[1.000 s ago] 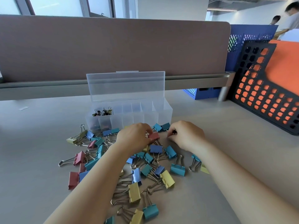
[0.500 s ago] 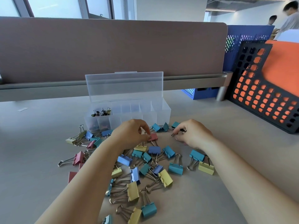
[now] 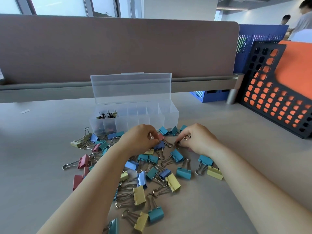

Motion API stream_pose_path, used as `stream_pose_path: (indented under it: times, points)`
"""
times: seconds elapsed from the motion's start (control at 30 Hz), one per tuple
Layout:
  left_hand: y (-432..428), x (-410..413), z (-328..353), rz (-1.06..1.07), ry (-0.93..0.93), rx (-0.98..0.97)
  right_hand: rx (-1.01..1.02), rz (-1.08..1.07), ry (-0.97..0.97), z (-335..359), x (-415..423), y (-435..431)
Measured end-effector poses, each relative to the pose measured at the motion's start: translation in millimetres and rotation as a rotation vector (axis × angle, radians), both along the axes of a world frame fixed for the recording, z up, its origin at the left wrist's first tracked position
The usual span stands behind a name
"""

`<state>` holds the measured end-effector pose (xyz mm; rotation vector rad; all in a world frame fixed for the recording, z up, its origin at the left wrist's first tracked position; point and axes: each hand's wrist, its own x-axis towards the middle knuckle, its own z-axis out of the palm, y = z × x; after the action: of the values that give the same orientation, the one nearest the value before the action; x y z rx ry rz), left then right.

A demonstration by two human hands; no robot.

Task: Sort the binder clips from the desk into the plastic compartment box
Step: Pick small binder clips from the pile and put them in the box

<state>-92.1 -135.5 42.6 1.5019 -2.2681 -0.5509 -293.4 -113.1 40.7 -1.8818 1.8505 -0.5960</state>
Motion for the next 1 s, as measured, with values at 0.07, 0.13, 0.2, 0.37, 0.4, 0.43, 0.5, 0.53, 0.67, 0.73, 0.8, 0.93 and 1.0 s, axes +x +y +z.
stream_pose_path:
  times: [0.07,0.13,0.2,0.37,0.4,0.43,0.5,0.53,0.67,0.73,0.8,0.93,1.0]
  points:
    - [-0.8,0.7,1.0,0.004,0.048,0.008,-0.019,0.01,0.022,1.0,0.4,0.2]
    - [-1.1,1.7,2.5,0.009,0.092,0.018,-0.02,0.013,0.044,1.2,0.8,0.4]
    - [-1.1,1.1,3.5,0.014,0.12,0.015,-0.015,0.009,0.029,2.2,0.9,1.2]
    - [5.5,-11.5,7.8,-0.017,0.003,-0.062,-0.016,0.012,0.04,6.0,-0.1,4.2]
    - [8.3,-15.6,8.7,-0.033,-0.043,-0.077,-0.011,0.009,0.072,5.6,0.4,4.3]
    - [10.8,-19.9,8.6,-0.042,-0.084,-0.089,-0.006,0.009,0.114,5.1,1.3,4.1]
    - [13.9,-27.2,5.7,-0.046,-0.141,-0.118,0.005,0.002,0.184,4.6,3.9,4.4]
    - [14.3,-29.8,3.4,-0.046,-0.16,-0.129,0.005,-0.002,0.21,5.0,5.1,4.6]
    - [14.5,-35.1,-3.4,-0.057,-0.186,-0.133,0.0,0.016,0.291,9.5,9.3,6.9]
    - [14.6,-36.9,-3.9,-0.055,-0.187,-0.135,0.007,0.019,0.294,10.0,10.2,6.7]
    - [15.4,-38.9,-3.7,-0.041,-0.196,-0.142,0.018,0.023,0.288,9.3,10.1,6.2]
    - [18.0,-40.0,-2.4,-0.033,-0.23,-0.184,0.007,0.011,0.285,10.8,8.9,7.9]
    - [18.4,-39.9,-2.7,-0.031,-0.245,-0.202,0.025,0.025,0.266,13.1,5.8,9.0]
